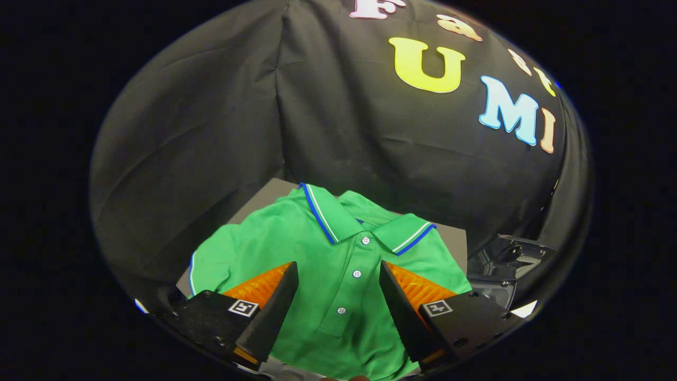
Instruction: Put the clothes into the washing machine and then close the washing machine lid.
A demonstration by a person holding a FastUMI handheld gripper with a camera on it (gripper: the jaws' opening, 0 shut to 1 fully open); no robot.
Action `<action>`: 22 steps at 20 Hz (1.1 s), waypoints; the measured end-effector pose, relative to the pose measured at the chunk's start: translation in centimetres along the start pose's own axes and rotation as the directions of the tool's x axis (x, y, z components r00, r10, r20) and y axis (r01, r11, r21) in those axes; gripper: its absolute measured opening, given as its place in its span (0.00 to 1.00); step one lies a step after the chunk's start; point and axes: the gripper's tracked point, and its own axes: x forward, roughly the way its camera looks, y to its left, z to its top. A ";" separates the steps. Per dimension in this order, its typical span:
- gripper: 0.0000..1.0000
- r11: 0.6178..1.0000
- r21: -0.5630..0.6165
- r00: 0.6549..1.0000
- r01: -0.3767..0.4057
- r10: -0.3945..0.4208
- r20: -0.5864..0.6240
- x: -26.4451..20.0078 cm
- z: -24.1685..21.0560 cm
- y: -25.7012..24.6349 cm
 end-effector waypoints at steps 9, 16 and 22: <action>0.98 0.999 0.035 0.998 -0.008 0.010 -0.058 2.4 -2.6 -0.3; 0.71 0.999 0.002 0.999 -0.045 0.045 -0.012 2.1 -2.6 0.2; 0.09 0.998 0.046 0.999 -0.052 0.052 0.005 2.3 -2.6 0.0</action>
